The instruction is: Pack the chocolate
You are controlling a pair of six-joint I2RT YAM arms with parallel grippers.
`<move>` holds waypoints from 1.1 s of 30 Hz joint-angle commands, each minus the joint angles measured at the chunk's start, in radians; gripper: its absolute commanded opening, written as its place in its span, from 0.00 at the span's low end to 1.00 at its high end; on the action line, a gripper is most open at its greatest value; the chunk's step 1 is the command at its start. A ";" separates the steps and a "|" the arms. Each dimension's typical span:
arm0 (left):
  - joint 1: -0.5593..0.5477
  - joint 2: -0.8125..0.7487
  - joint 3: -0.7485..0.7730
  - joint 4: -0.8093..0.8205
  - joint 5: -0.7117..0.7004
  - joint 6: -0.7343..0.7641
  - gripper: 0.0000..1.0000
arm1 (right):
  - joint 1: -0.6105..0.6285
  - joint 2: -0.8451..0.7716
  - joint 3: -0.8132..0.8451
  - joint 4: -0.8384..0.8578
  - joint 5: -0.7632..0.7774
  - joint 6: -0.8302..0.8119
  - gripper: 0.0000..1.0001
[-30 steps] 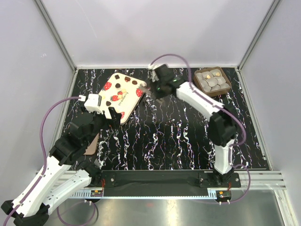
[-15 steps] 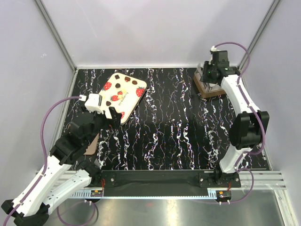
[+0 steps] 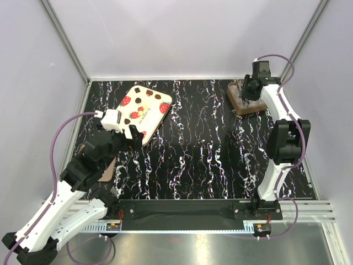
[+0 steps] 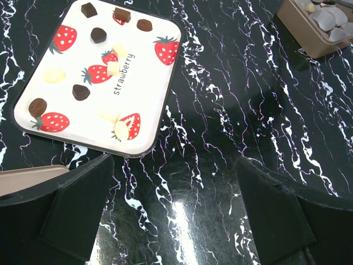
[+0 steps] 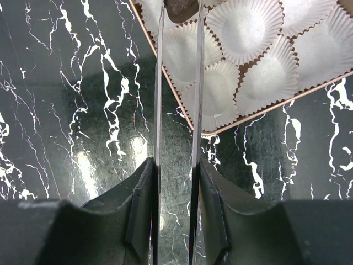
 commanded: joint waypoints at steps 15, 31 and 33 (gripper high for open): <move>0.008 0.011 0.004 0.062 -0.018 0.014 0.99 | -0.005 0.085 0.049 0.126 -0.074 0.048 0.44; 0.013 0.011 0.005 0.064 -0.008 0.014 0.99 | -0.007 0.070 0.090 0.112 -0.057 0.019 0.52; 0.013 0.011 0.005 0.064 -0.007 0.015 0.99 | -0.007 0.042 0.110 0.082 -0.058 0.016 0.52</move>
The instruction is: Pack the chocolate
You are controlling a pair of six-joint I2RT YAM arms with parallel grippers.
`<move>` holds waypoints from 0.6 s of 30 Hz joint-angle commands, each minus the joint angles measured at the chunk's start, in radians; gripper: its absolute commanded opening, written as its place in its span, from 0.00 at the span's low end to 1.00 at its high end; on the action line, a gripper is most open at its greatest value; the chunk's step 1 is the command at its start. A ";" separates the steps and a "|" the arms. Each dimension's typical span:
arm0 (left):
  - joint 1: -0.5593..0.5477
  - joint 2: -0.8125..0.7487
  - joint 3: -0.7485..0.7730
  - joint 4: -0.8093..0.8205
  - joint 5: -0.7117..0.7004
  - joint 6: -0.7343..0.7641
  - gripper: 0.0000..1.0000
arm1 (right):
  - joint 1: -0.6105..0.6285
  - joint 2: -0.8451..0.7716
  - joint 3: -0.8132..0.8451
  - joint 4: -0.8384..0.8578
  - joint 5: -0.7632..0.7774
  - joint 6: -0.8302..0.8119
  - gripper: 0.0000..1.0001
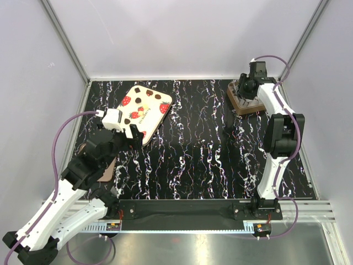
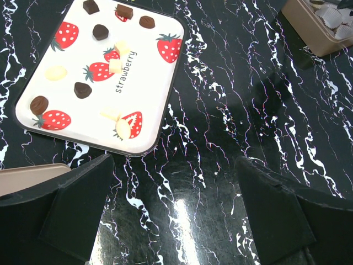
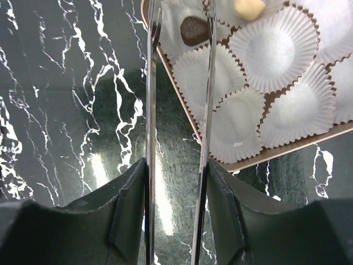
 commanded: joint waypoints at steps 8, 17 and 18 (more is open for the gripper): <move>0.007 -0.026 0.001 0.063 -0.012 0.015 0.99 | 0.062 -0.233 -0.043 0.029 -0.151 0.070 0.50; 0.010 -0.032 -0.001 0.056 -0.004 0.012 0.99 | 0.398 -0.212 -0.045 0.085 -0.085 0.113 0.50; 0.010 -0.034 -0.002 0.057 -0.004 0.012 0.99 | 0.459 -0.175 -0.032 0.083 -0.074 0.115 0.51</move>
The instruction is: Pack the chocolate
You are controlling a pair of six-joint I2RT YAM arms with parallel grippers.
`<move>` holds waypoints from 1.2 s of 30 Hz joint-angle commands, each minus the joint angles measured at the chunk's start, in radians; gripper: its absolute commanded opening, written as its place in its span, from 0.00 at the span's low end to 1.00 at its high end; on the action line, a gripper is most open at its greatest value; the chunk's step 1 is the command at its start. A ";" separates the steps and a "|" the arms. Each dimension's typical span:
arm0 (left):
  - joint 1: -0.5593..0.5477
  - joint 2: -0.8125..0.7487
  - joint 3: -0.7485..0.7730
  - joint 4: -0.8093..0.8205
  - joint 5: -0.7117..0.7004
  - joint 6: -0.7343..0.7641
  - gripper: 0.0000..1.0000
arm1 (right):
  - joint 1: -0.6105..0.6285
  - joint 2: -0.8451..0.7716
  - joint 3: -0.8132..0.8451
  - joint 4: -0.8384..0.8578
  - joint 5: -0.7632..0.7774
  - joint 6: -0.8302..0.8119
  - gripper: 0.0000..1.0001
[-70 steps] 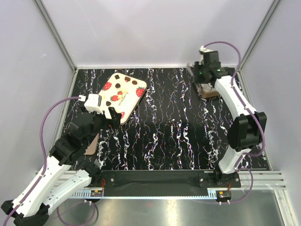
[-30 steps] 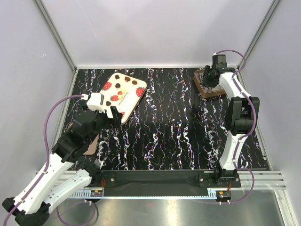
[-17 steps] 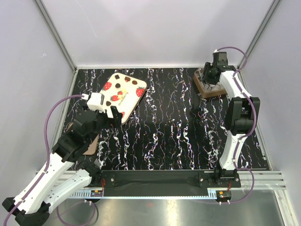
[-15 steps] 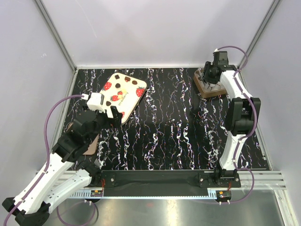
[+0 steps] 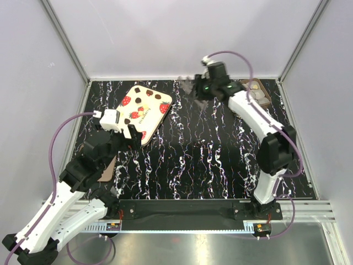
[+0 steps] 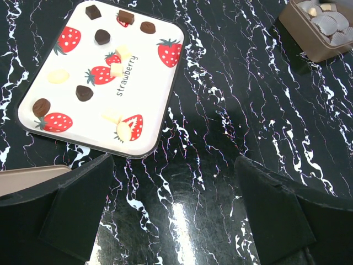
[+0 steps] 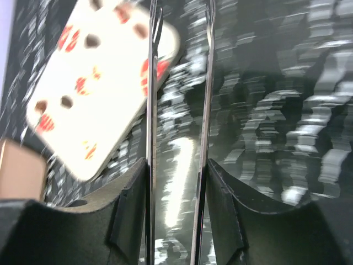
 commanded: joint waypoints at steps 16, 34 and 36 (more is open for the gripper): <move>0.004 -0.019 -0.003 0.064 -0.009 0.010 0.99 | 0.512 0.149 -0.004 0.076 0.088 0.004 0.52; 0.005 -0.027 -0.006 0.065 -0.007 0.010 0.99 | 0.580 0.343 0.124 0.098 0.119 -0.146 0.52; 0.005 -0.027 -0.007 0.065 -0.007 0.010 0.99 | 0.586 0.350 0.126 0.094 0.120 -0.148 0.52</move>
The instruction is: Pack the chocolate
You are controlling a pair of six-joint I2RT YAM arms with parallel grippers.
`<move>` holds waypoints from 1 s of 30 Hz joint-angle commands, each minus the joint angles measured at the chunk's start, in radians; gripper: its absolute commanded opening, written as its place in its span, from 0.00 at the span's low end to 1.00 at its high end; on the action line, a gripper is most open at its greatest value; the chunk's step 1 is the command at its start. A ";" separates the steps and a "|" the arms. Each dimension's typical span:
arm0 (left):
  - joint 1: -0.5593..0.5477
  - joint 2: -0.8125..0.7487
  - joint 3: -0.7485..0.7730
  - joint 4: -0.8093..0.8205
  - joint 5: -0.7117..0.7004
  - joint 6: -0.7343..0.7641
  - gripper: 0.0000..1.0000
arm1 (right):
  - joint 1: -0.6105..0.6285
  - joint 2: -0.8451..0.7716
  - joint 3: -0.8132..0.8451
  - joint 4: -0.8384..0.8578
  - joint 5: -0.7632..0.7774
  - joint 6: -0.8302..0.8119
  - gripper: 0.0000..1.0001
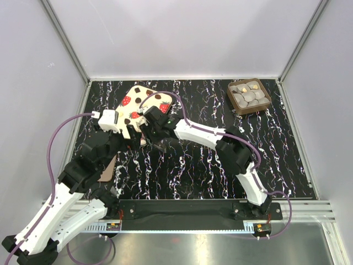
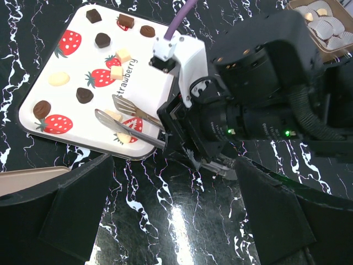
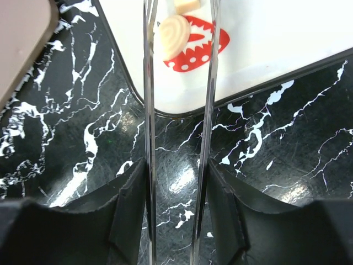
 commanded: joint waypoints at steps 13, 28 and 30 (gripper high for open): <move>0.011 -0.013 -0.007 0.067 0.000 0.007 0.99 | 0.025 -0.013 0.068 -0.006 0.105 -0.018 0.38; 0.011 -0.015 -0.007 0.066 -0.003 0.007 0.99 | -0.099 -0.151 0.071 -0.035 0.037 0.042 0.34; 0.011 -0.015 -0.007 0.064 -0.003 0.007 0.99 | -0.147 -0.187 0.044 -0.047 0.004 0.066 0.34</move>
